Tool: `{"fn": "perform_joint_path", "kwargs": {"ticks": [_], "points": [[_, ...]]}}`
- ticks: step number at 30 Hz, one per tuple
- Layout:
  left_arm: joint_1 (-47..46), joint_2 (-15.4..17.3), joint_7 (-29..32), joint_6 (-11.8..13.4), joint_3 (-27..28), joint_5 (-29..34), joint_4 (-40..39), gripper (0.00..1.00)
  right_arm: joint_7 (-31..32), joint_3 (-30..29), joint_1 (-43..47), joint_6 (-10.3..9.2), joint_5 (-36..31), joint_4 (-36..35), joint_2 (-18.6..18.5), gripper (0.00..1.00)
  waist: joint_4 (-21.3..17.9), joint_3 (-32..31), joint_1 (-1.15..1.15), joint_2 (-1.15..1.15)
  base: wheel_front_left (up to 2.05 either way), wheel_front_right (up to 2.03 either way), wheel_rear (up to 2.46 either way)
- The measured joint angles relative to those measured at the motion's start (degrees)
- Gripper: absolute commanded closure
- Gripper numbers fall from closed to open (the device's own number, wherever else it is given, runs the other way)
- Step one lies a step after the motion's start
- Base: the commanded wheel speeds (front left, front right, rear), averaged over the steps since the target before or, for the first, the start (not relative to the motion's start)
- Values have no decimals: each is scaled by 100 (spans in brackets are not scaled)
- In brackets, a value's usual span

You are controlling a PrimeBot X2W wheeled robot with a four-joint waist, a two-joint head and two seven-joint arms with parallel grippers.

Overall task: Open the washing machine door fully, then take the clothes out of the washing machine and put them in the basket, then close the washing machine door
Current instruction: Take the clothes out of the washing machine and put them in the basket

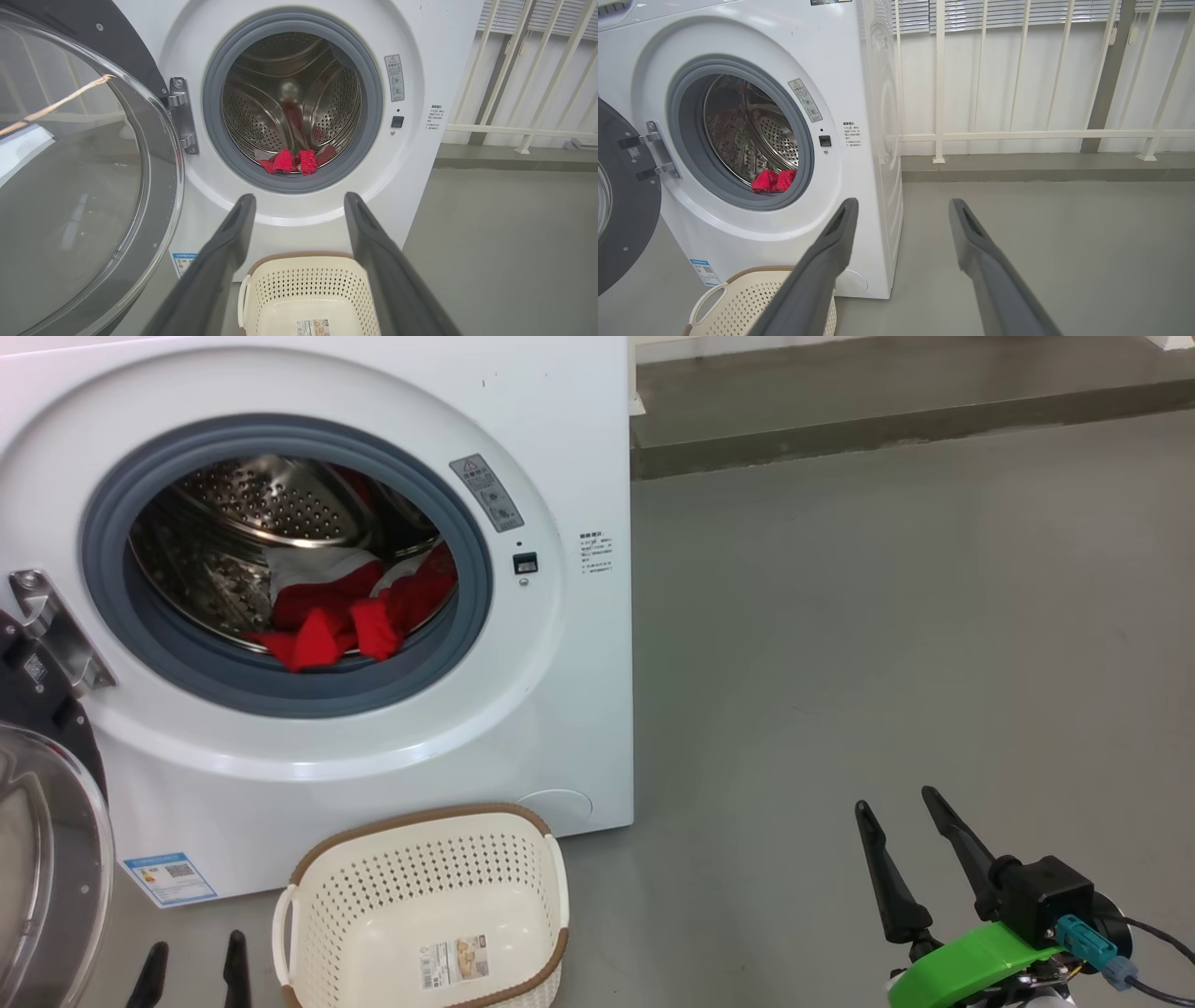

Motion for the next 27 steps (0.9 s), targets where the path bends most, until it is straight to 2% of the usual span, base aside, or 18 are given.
{"fn": "perform_joint_path", "kwargs": {"ticks": [4, 5, 7, 17, 27], "points": [[-2, -109, 0, -9, 168, -18, -25, 0, 0, 7, 0, 0, -1, -3, 0, 0, 24, 29, 0, 0, 0, 0, 0], [-14, -133, 0, -111, 219, -85, -176, 0, 0, 5, 0, 0, -1, -3, 0, 0, 47, 54, 0, 0, 0, 0, 0], [-13, -143, 0, -152, 216, -51, -164, 0, 0, 7, 0, 0, -1, -2, 1, 0, 52, 58, 0, 0, 0, 0, 0], [-14, -169, 0, -157, 215, 134, -49, 0, 0, 29, 0, 0, -2, 1, 1, 0, 48, 39, 0, 0, 8, -8, 0], [-19, -211, 0, -145, 259, 192, 0, 0, 0, 79, 0, 0, -13, 3, 1, 0, 35, 33, 0, 0, 115, -115, 0]]}}
